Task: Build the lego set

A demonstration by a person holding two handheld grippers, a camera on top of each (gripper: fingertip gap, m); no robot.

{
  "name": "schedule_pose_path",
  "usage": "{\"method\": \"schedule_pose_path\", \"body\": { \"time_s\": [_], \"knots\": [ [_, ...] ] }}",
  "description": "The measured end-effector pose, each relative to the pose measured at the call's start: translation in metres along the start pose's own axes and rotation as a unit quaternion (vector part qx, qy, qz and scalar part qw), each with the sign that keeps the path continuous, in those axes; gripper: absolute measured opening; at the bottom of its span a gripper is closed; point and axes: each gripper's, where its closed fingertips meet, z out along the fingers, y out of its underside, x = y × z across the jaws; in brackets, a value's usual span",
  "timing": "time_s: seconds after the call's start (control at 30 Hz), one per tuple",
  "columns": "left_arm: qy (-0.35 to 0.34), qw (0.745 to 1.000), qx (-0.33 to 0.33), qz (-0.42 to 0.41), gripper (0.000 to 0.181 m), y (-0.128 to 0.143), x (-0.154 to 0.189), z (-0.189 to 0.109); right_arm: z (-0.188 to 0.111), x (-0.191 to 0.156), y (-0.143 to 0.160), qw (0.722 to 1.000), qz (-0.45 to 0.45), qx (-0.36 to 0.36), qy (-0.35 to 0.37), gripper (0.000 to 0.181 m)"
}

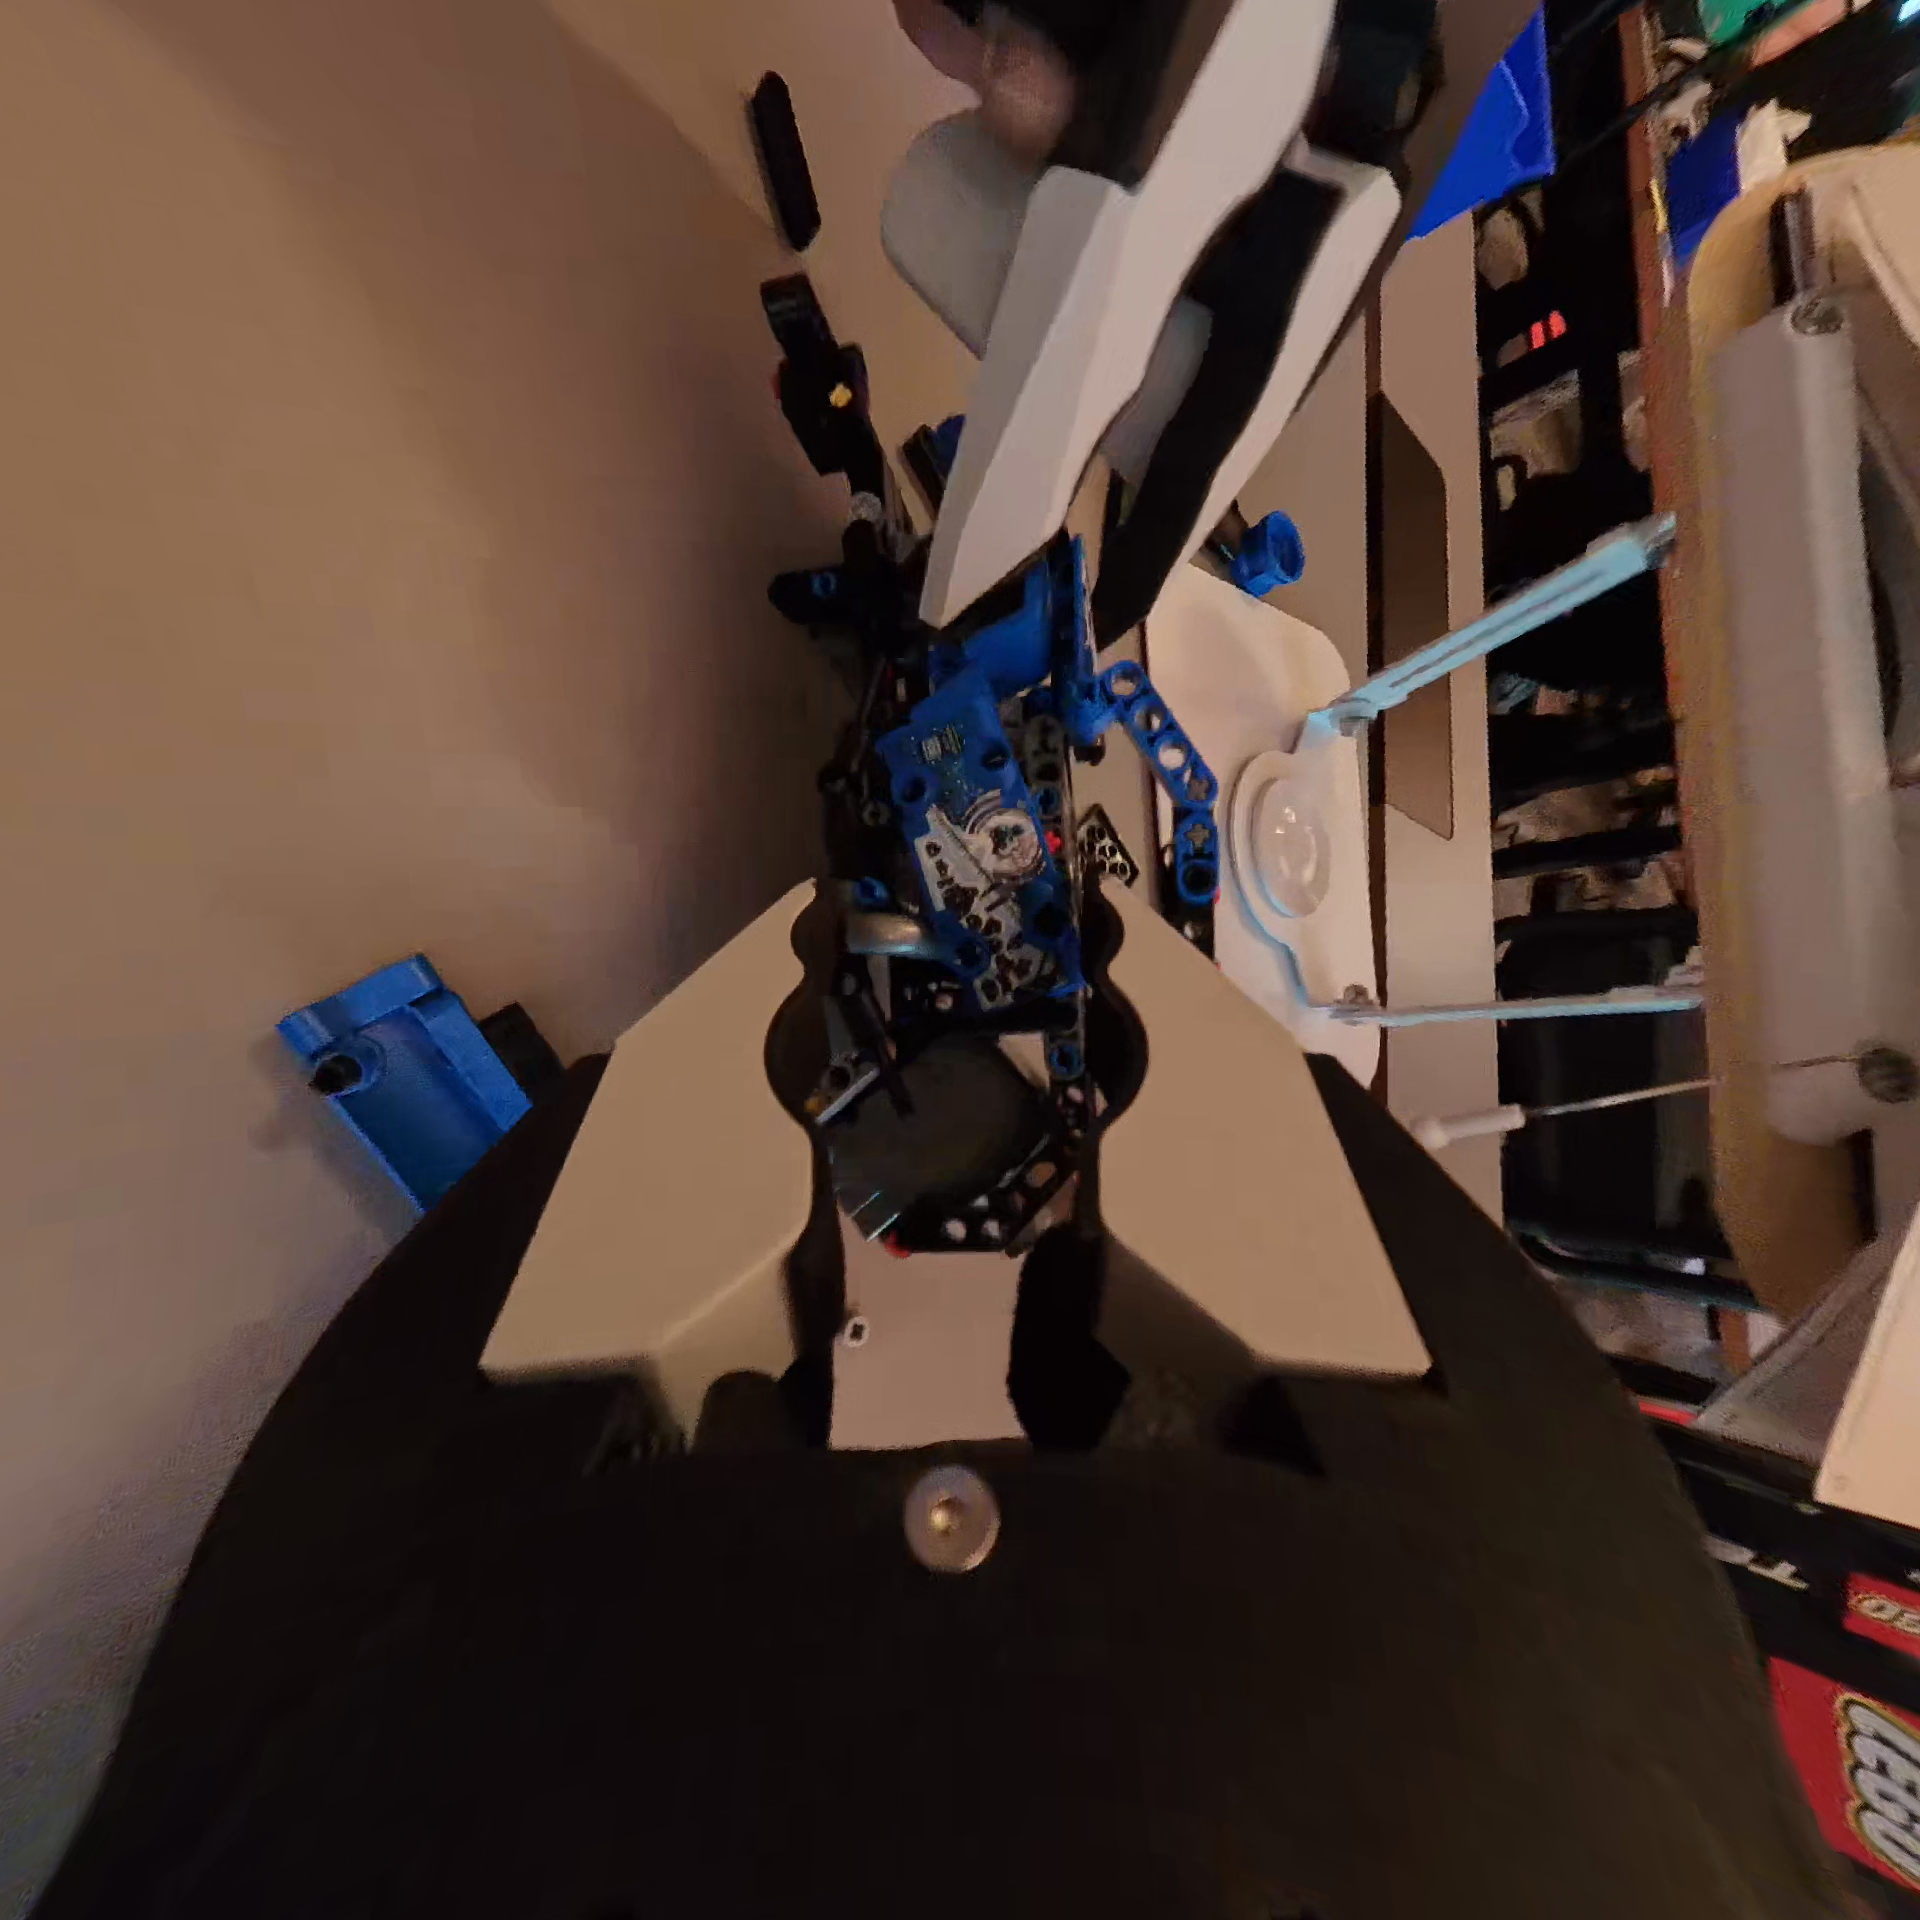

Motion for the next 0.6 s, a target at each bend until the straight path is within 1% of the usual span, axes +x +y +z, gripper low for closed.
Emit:
{"method": "schedule_pose_path", "body": {
  "time_s": [0.1, 0.23, 0.4, 0.6],
  "knots": [
    [0.026, 0.999, 0.014, -0.019, 0.057, -0.001, 0.003, -0.003, 0.001, -0.002, -0.004, 1.000, -0.015, 0.000, 0.004, 0.043],
    [0.073, 0.995, 0.047, -0.046, 0.057, -0.002, 0.004, -0.008, 0.002, -0.004, -0.005, 1.000, -0.003, 0.006, -0.005, 0.040],
    [0.083, 0.993, 0.068, -0.047, 0.057, -0.002, 0.003, -0.009, 0.003, -0.002, -0.005, 1.000, 0.010, 0.012, -0.008, 0.040],
    [0.088, 0.992, 0.075, -0.054, 0.055, 0.002, 0.002, -0.016, 0.004, 0.003, -0.003, 1.000, 0.021, 0.011, -0.011, 0.039]
  ]
}}
